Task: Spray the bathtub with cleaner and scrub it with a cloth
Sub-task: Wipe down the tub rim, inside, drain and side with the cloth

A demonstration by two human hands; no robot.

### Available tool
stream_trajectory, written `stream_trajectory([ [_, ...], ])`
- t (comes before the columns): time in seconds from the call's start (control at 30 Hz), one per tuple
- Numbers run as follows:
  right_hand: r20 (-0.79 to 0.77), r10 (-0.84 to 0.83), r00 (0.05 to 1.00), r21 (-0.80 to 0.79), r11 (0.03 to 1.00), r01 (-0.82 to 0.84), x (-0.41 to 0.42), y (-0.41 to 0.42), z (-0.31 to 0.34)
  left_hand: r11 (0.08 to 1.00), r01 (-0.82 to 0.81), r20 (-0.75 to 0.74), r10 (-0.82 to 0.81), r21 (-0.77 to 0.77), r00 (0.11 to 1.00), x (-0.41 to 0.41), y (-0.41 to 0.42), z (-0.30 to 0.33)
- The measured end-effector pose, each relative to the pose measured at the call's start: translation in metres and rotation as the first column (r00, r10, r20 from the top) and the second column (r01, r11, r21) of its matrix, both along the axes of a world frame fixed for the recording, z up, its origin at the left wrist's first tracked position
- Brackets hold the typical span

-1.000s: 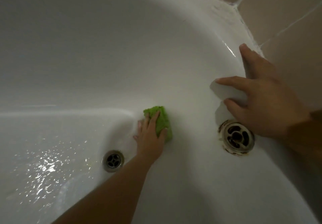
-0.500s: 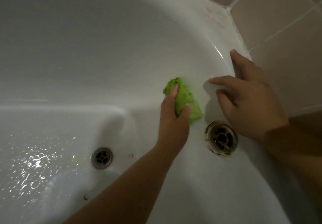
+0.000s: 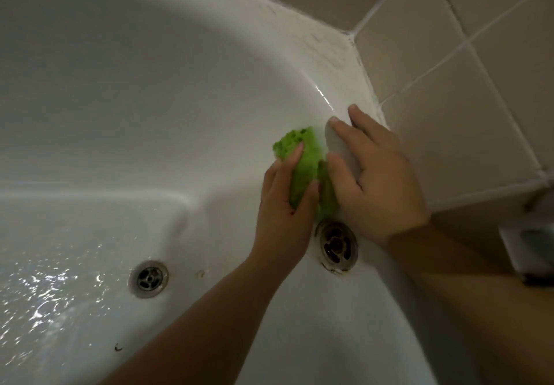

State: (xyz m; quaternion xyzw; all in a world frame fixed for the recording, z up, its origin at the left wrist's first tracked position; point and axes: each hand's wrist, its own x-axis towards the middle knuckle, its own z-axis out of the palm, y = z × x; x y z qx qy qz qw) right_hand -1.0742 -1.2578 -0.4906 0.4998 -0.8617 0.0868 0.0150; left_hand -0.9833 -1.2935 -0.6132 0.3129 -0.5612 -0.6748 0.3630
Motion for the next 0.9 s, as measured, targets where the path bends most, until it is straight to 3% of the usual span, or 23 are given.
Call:
stream_trajectory([
  [0.13, 0.007, -0.004, 1.000, 0.049, 0.999, 0.004, 0.002, 0.000, 0.002, 0.968, -0.037, 0.104, 0.011, 0.247, 0.995, -0.001, -0.002, -0.004],
  [0.27, 0.016, -0.007, 1.000, 0.071, 0.997, 0.006, 0.007, -0.001, 0.006, 0.993, 0.040, -0.031, -0.037, 0.110, 0.999, 0.001, 0.006, 0.012],
  [0.33, 0.006, -0.011, 1.000, 0.111, 0.994, 0.011, 0.011, 0.003, 0.009, 0.993, 0.060, 0.012, -0.062, 0.106, 0.998, 0.006, 0.009, -0.009],
  [0.5, -0.063, -0.086, 0.994, 0.222, 0.970, 0.098, 0.024, 0.021, 0.010, 0.900, 0.026, 0.291, -0.168, 0.435, 0.942, 0.016, 0.018, -0.062],
  [0.57, -0.098, -0.115, 0.989, 0.262, 0.955, 0.137, 0.029, 0.024, 0.010, 0.850, 0.009, 0.318, -0.206, 0.526, 0.925, 0.013, 0.018, -0.059],
  [0.77, -0.126, -0.100, 0.987, 0.261, 0.956, 0.130, 0.037, 0.037, 0.008, 0.975, 0.142, 0.103, -0.162, 0.173, 0.981, 0.029, 0.042, -0.044],
  [0.9, -0.109, -0.067, 0.992, 0.281, 0.955, 0.096, 0.038, 0.047, 0.007, 0.964, 0.087, 0.223, -0.145, 0.250, 0.964, 0.035, 0.048, -0.100],
])
